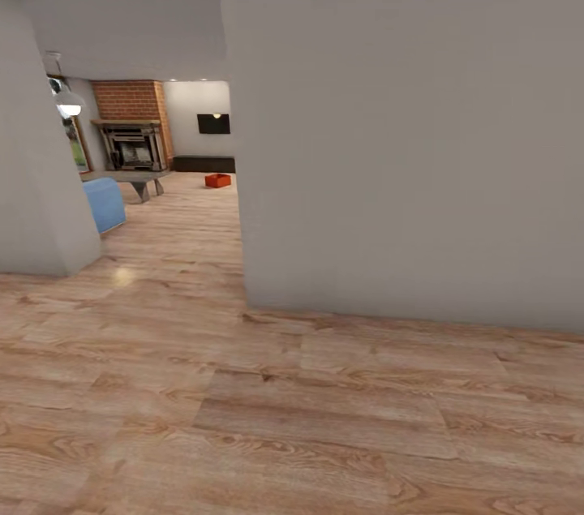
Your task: Move the two storage containers from the living room to the garage. In the garage, place one container on the floor and stack the other container on top of it (either order is fine).
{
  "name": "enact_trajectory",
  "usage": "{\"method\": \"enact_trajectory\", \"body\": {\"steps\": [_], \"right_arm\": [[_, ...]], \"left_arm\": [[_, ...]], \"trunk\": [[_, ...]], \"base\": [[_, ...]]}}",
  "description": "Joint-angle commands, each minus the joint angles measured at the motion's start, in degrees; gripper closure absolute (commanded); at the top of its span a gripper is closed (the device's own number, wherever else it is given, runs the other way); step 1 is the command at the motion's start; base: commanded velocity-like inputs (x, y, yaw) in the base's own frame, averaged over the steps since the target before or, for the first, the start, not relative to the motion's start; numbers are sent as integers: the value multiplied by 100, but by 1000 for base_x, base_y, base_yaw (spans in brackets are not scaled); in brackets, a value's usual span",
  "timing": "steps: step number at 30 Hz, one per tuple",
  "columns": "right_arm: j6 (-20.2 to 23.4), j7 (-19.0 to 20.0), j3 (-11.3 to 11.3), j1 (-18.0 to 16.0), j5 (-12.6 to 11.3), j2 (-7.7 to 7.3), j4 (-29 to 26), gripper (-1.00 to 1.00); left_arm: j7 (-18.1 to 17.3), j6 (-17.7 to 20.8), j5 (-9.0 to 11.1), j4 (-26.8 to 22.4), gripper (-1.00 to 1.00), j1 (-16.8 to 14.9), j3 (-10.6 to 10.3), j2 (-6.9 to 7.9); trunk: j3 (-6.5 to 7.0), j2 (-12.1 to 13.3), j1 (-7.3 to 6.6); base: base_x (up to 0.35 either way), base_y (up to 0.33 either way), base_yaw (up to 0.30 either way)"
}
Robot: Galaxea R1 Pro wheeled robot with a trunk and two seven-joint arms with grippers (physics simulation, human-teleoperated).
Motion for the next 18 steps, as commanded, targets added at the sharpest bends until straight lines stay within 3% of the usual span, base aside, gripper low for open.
{"method": "enact_trajectory", "body": {"steps": [1, 9, 18], "right_arm": [[-35, 19, 47, -6, -60, 2, 18, -100], [-35, 19, 47, -6, -58, 2, 18, -100], [-44, 19, 47, -6, -59, 2, 18, -100]], "left_arm": [[2, -5, 14, -3, -100, -2, 7, 2], [2, -5, 14, -1, -100, -2, 7, 2], [2, -5, 14, -5, -100, -2, 7, 4]], "trunk": [[-6, -2, 3], [-6, -2, 3], [-6, -2, 3]], "base": [[321, 0, 0], [321, 0, 22], [321, 0, 239]]}}
